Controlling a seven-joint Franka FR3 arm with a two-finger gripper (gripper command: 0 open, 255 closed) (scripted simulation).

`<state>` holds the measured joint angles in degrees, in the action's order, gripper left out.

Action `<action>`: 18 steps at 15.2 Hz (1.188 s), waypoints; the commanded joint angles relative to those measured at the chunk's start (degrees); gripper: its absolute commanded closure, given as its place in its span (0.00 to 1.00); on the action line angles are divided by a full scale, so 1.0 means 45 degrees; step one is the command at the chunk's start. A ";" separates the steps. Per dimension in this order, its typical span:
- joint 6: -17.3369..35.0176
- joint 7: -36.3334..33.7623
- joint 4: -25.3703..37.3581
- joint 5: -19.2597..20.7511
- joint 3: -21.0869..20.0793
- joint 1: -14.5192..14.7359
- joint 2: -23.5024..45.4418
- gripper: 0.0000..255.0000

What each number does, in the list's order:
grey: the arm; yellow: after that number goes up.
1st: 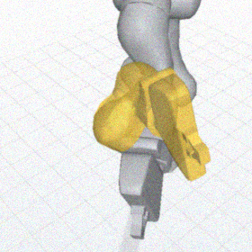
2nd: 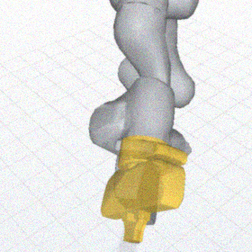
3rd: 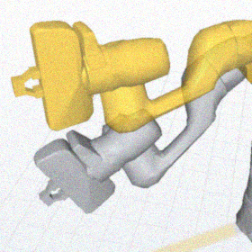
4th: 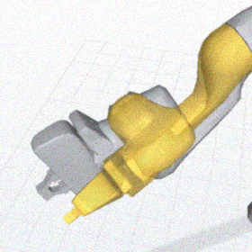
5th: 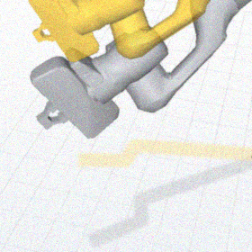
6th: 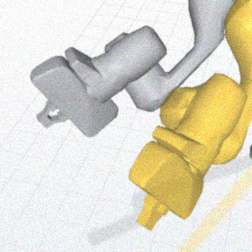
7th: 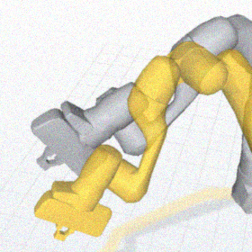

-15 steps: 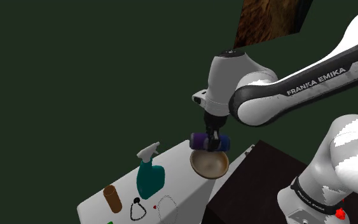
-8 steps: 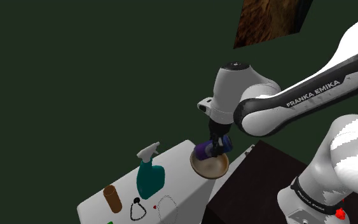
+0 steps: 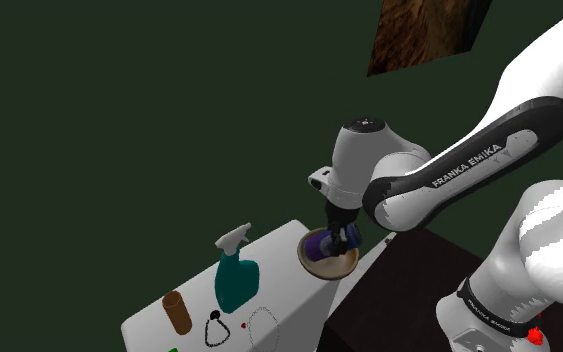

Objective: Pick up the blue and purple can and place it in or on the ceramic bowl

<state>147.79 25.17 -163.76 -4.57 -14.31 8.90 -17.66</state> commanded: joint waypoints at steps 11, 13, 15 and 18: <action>0.0108 -0.0019 -0.0019 0.0015 -0.0016 -0.0007 0.0083 0.00; 0.0112 -0.0019 -0.0021 0.0016 -0.0016 -0.0007 0.0084 0.00; -0.1144 0.0131 0.0196 -0.0175 0.0122 0.0148 -0.0963 0.00; -0.2237 0.0210 0.0468 -0.0256 0.0238 0.0244 -0.1786 0.00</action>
<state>138.85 26.12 -161.99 -5.65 -13.29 9.90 -25.02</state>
